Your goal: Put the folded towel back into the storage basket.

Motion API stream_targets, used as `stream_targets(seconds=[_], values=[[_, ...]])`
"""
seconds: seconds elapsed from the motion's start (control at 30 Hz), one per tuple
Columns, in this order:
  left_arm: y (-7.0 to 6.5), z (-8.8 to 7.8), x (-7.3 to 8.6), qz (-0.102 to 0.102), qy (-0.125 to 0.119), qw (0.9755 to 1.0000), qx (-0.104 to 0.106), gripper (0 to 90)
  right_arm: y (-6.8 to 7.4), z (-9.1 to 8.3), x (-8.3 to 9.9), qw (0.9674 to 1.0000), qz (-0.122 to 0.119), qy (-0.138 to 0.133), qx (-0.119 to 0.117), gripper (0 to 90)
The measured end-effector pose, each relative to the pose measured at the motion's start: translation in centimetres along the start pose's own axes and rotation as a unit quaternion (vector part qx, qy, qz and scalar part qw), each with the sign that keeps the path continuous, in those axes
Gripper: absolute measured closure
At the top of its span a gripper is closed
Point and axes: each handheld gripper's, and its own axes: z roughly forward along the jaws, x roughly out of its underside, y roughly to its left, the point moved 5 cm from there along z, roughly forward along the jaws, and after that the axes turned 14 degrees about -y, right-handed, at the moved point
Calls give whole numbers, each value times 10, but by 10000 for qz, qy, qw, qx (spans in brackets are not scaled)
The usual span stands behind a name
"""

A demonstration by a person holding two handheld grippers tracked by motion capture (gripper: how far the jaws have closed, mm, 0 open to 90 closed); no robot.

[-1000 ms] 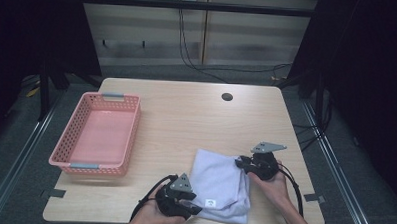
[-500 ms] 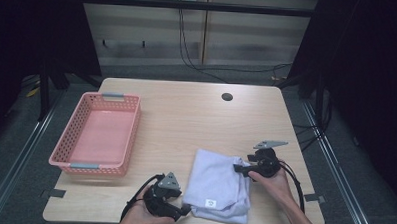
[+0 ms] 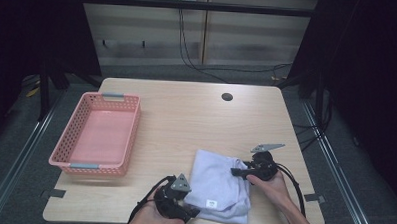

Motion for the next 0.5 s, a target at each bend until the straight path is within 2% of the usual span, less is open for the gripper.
stream_targets(seconds=[0.07,0.2,0.23,0.3,0.33,0.37,0.4,0.5], values=[[2,-2,0,-80,4,10000,-22,408,2,0,1,10000,47,13,-48,545],[-1,-1,-1,-49,-16,10000,-34,552,3,1,0,9999,26,10,-132,628],[-1,-1,-1,36,29,10000,-46,582,3,1,0,9999,65,11,-158,644],[-5,2,0,-33,-127,9999,-106,668,4,1,0,9998,104,14,-183,669],[-6,2,1,-13,-123,9999,-62,682,4,1,0,9998,97,15,-175,674],[-2,-1,0,-46,25,10000,63,696,4,1,0,9998,95,16,-187,677],[-1,-1,-1,-200,-57,9997,117,720,5,1,-1,9997,74,34,-211,684],[3,-3,-1,-305,-47,9993,203,747,4,1,-4,9996,80,28,-286,694]])
